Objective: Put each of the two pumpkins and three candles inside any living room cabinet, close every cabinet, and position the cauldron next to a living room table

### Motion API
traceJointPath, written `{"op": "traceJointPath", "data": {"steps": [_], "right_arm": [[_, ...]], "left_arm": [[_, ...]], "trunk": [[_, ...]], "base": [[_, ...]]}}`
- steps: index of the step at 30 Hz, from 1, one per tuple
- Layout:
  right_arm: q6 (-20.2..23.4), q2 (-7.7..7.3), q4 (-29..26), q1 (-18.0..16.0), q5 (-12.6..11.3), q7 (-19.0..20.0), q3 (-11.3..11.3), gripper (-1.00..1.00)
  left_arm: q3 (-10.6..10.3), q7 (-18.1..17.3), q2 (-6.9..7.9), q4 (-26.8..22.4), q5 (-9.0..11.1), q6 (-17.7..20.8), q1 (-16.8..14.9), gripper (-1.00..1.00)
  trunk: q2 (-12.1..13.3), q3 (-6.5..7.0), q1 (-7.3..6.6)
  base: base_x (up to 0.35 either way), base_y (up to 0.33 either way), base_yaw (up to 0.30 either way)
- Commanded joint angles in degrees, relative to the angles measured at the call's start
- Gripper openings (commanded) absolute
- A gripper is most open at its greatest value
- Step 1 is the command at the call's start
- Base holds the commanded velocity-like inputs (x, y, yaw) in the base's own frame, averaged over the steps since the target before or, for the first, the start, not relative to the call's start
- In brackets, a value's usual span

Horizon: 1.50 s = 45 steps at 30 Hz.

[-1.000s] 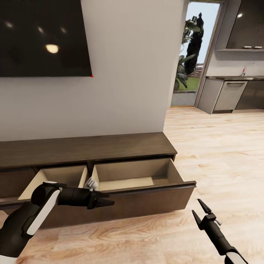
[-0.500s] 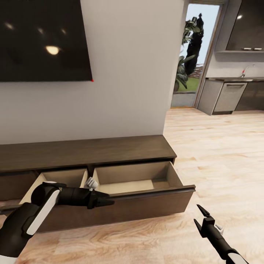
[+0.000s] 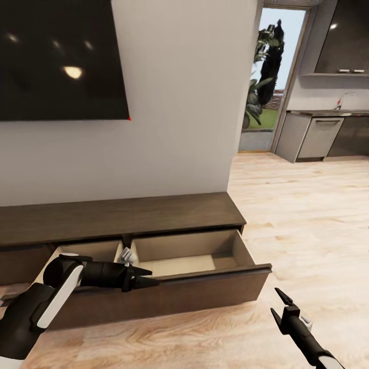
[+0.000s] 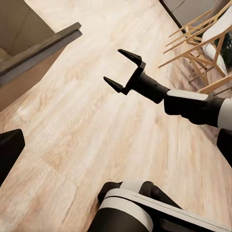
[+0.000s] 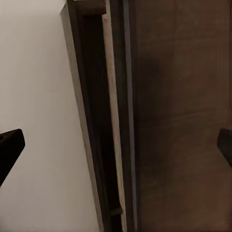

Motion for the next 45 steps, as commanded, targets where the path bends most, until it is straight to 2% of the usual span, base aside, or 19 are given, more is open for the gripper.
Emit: {"op": "traceJointPath", "data": {"steps": [1,10,30,45], "right_arm": [[0.46,-0.09,-0.02,0.55,-0.21,0.12,-0.18,1.0],[0.47,-0.38,-0.08,2.46,0.23,5.73,-0.09,1.0],[-0.39,-0.48,-0.03,2.91,0.36,6.24,-0.02,1.0],[-0.87,-0.49,-0.08,4.68,0.26,6.24,-0.03,1.0]], "left_arm": [[-0.07,-0.11,0.03,0.0,0.02,0.21,-0.04,1.0],[-0.31,-0.11,0.02,0.01,-0.01,0.17,-0.02,1.0],[-0.46,-0.1,0.02,0.01,-0.01,0.15,-0.03,1.0],[-0.47,4.16,0.02,0.01,0.05,0.17,-0.01,1.0]], "trunk": [[0.39,0.17,-0.24],[4.0,2.18,-2.21],[12.03,6.69,-6.61],[18.04,10.16,-9.9]], "base": [[0.0,0.0,-0.107],[0.0,0.0,-0.202],[0.0,0.0,-0.244],[0.0,0.0,-0.23]]}}
